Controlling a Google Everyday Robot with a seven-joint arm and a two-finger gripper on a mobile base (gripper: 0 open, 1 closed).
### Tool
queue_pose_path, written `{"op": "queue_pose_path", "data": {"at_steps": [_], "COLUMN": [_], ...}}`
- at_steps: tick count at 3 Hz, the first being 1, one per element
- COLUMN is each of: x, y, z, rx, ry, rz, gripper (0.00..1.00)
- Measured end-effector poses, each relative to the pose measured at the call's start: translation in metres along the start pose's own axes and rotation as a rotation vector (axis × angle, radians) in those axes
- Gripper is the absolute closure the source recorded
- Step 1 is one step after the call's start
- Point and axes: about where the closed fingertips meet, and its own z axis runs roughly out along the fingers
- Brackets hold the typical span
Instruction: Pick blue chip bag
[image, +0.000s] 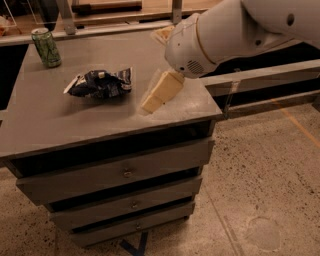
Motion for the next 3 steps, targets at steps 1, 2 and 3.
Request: {"op": "queue_pose_path", "data": {"at_steps": [1, 2, 3], "x": [0.015, 0.029, 0.041], "y": [-0.017, -0.037, -0.053], "z": [0.021, 0.046, 0.075], "rx": [0.010, -0.017, -0.061], "ry": [-0.015, -0.029, -0.042], "rz": [0.002, -0.013, -0.028], "gripper": [0.00, 0.00, 0.00]}}
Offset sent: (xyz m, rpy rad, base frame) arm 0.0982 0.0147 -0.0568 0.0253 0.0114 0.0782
